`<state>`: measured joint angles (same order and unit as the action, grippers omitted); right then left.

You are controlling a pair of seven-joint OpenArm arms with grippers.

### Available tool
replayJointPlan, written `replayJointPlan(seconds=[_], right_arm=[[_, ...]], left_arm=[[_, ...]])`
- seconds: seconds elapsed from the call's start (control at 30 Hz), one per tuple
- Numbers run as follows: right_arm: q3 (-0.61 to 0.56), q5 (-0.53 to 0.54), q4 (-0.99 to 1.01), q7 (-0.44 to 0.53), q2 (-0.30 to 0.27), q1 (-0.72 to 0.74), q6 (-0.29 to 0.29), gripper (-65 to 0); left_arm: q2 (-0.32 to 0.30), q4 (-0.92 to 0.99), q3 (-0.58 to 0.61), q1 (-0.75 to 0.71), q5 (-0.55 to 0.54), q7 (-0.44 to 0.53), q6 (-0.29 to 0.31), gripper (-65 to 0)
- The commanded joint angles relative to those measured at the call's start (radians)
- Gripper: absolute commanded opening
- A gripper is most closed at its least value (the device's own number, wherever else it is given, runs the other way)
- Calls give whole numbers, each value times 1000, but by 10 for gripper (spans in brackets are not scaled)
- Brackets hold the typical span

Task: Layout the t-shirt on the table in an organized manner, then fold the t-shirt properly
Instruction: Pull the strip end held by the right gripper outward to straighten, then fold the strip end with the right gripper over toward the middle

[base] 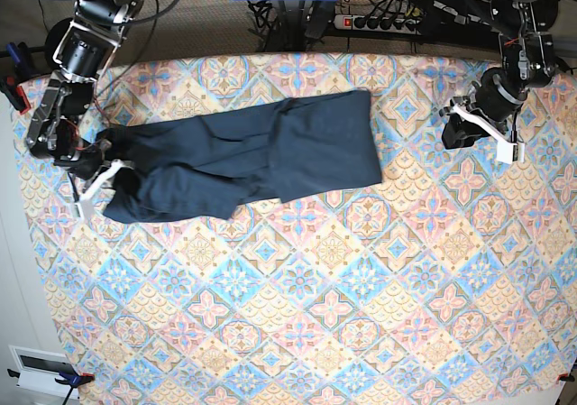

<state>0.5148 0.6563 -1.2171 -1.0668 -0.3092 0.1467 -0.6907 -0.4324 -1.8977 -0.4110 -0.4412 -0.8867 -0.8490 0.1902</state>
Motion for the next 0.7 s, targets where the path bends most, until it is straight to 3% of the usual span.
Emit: replayJointPlan(seconds=[0.0,0.13,0.33,0.67], right_arm=[[0,21,-22,6,-8,11,-7,-650],[-12,23,-112,1,-6,1,-7,-650],[-160,26,-304,6,6,-80,-7,-650],[-351,27,-600,1,117,-167,-7,-650]], left_arm=[[-15,-13,-9,3,-13,20,5,-490],[-13,-13,-9,3,-13,20,5,-490],[-13,-13,-9,2,-13,20,5,-490],[16,-13,-9,2,-12,20,5,-491]])
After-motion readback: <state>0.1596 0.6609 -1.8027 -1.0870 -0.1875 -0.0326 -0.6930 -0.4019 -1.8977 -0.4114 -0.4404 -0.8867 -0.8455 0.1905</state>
